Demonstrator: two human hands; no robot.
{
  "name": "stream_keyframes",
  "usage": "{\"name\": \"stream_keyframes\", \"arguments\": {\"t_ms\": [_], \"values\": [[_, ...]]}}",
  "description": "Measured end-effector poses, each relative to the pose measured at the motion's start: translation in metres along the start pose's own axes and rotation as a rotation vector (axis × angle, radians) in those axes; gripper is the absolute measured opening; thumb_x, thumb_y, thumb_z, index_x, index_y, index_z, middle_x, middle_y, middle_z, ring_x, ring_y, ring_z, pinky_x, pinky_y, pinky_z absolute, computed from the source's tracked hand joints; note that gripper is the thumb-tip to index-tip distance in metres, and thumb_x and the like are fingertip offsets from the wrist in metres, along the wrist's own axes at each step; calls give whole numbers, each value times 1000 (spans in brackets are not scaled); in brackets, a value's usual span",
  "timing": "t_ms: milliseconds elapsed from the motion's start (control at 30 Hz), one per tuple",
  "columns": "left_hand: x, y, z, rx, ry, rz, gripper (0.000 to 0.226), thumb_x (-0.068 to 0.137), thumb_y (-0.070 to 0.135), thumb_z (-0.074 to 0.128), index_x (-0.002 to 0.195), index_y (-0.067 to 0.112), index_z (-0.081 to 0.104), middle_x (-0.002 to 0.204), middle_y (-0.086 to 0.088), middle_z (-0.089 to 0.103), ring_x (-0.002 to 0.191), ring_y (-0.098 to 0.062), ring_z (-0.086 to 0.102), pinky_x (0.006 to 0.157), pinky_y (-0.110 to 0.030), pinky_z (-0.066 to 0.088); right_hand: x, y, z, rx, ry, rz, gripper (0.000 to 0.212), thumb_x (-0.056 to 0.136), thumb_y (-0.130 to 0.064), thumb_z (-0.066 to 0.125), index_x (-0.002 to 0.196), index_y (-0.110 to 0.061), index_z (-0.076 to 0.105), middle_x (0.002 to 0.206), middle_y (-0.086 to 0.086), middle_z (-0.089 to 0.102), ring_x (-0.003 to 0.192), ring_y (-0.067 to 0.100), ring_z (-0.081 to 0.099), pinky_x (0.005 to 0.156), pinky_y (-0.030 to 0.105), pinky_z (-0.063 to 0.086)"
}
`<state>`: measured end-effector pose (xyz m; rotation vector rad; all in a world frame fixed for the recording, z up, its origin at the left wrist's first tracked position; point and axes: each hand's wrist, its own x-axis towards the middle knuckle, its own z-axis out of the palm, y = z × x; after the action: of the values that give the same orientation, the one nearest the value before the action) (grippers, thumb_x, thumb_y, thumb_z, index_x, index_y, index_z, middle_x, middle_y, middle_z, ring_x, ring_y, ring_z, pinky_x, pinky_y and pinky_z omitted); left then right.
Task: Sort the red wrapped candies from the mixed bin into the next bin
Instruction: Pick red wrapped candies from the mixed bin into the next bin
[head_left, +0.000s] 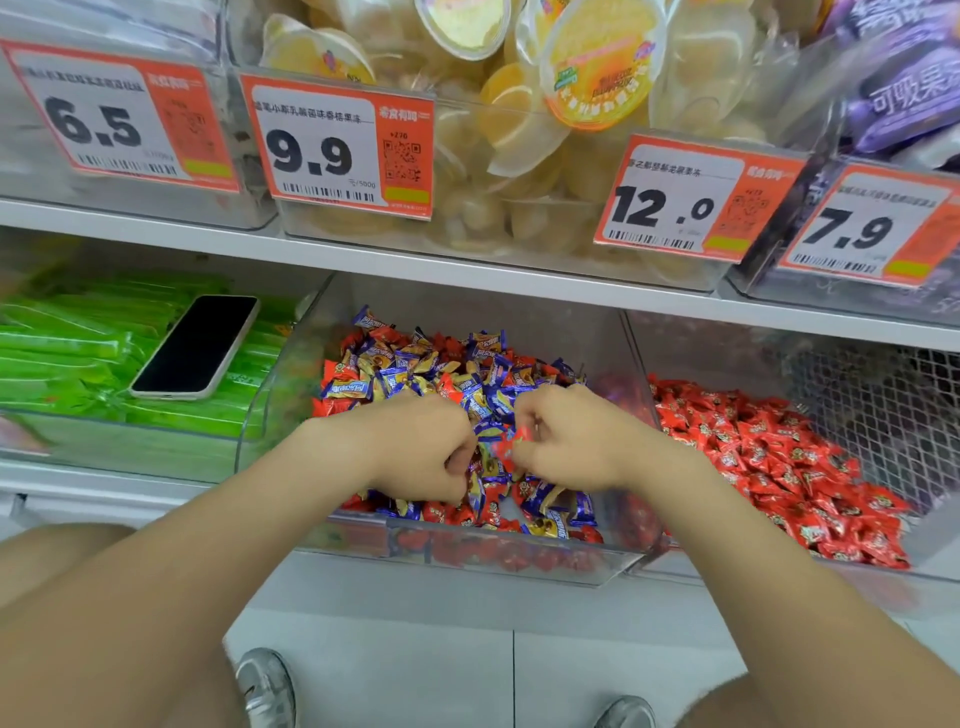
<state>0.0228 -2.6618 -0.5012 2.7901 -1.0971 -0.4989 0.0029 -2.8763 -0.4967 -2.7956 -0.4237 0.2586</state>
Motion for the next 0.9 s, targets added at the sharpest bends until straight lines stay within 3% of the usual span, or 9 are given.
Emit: {"name": "stream_keyframes", "arguments": {"t_ms": [133, 200, 300, 400, 500, 633, 767, 800, 900], "values": [[-3, -1, -6, -159, 160, -7, 36, 102, 33, 45, 72, 12, 48, 65, -4, 47, 59, -22, 41, 60, -41, 40, -4, -5, -7, 201, 163, -37, 34, 82, -21, 63, 64, -17, 34, 58, 1, 36, 70, 34, 64, 59, 41, 43], [-5, -2, -8, -176, 147, -13, 40, 107, 37, 48, 78, 11, 56, 65, 1, 60, 59, -19, 55, 64, -38, 48, -5, -9, -8, 327, 208, -36, 31, 75, -16, 59, 63, -17, 31, 54, -2, 31, 68, 41, 66, 57, 36, 38], [-10, -6, -8, -207, -6, -33, 17, 104, 13, 52, 102, 19, 68, 89, 5, 72, 79, -5, 66, 77, -30, 56, -3, -13, -2, 413, 96, -10, 8, 86, -20, 57, 83, -19, 50, 50, 2, 50, 47, 25, 50, 50, 37, 37], [-12, -6, -6, -161, -132, -22, 43, 97, -3, 41, 112, 26, 70, 96, 7, 62, 87, -11, 61, 79, -35, 54, -4, -17, 2, 282, -23, -84, 16, 105, -31, 57, 96, -22, 66, 52, -9, 59, 41, 5, 45, 48, 20, 36], [-10, -9, -2, -190, -161, -6, 14, 100, 28, 62, 101, 29, 76, 79, 11, 65, 69, -6, 59, 68, -30, 50, -2, -18, 7, 218, -174, -137, 13, 102, -31, 67, 100, -28, 79, 66, -5, 69, 50, 1, 55, 54, 14, 40], [-7, -11, 4, -94, -124, 21, 22, 82, 44, 86, 99, 31, 82, 69, 16, 55, 63, -3, 53, 58, -21, 39, 2, -22, 25, 71, -267, -166, 25, 85, -34, 83, 109, -42, 81, 62, -11, 65, 58, 4, 56, 65, 32, 53], [-6, -9, 5, -49, -114, 18, 7, 81, 26, 82, 87, 26, 80, 69, 16, 61, 66, -4, 59, 58, -21, 44, 4, -30, 30, 9, -229, -182, 14, 85, -30, 83, 98, -33, 85, 53, -28, 57, 58, -1, 56, 64, 26, 46], [-6, -9, 4, -61, -115, 12, 4, 81, 24, 80, 85, 24, 79, 72, 15, 64, 68, -5, 62, 61, -26, 50, 5, -30, 27, 20, -188, -169, 6, 86, -32, 81, 91, -30, 85, 52, -26, 57, 56, 1, 56, 61, 25, 45], [-11, -8, -2, -131, -82, -4, 6, 85, 22, 75, 86, 19, 70, 83, 4, 69, 75, -15, 64, 68, -35, 54, 5, -27, 12, 59, -5, -81, 26, 94, -35, 67, 75, -18, 72, 61, -5, 62, 61, 12, 57, 67, 35, 52]]}}
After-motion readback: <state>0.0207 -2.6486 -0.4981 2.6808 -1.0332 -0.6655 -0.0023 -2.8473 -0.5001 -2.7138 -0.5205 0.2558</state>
